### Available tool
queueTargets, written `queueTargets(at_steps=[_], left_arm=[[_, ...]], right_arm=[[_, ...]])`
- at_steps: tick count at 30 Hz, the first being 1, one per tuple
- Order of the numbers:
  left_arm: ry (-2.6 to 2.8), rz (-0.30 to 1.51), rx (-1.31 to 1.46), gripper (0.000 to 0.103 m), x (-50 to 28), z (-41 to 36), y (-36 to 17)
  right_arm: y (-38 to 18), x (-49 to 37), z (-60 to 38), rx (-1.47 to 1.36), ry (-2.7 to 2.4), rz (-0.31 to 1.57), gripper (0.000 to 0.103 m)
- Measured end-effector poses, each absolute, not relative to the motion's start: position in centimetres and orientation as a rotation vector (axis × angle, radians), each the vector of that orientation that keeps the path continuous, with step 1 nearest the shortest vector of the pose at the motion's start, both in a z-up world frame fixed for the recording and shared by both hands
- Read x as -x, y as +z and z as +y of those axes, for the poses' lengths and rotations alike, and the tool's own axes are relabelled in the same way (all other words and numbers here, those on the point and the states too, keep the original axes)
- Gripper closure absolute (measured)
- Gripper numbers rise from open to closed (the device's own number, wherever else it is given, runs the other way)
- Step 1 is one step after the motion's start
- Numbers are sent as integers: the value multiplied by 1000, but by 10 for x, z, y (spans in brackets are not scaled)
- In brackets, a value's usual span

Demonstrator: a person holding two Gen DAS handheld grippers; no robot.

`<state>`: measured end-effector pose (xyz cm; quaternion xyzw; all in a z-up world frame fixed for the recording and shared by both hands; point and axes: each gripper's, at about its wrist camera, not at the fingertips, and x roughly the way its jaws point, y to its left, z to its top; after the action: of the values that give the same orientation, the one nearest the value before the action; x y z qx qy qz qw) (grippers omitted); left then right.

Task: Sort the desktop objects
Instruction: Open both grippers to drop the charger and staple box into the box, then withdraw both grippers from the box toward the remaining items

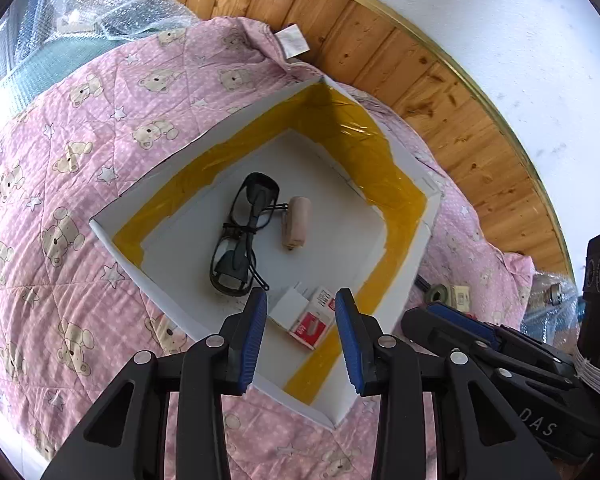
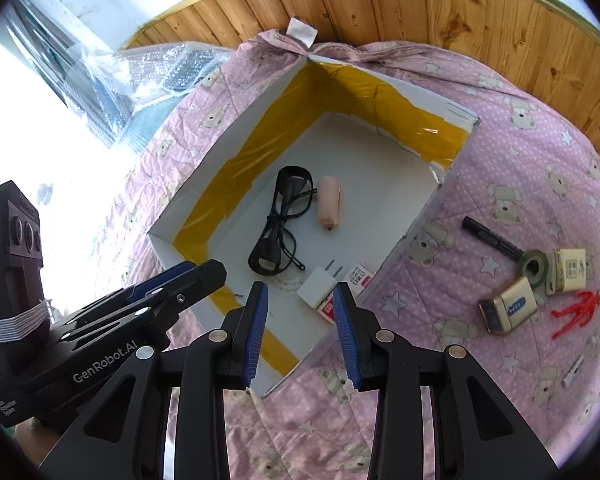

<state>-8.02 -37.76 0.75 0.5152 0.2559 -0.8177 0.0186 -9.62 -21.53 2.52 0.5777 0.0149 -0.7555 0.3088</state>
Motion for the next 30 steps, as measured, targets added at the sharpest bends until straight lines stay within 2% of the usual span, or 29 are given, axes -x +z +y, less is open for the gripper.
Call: queueTargets(at_steps=[14,30], left_arm=[[-2610,747,-1587,66,57,-360,34],[-2675,672,-1639,66,38,-325,47]], right_arm=[[43,67,-197,-1500,-2030,-8,66],[35,39,-155,-1529,-2054,-67,66]])
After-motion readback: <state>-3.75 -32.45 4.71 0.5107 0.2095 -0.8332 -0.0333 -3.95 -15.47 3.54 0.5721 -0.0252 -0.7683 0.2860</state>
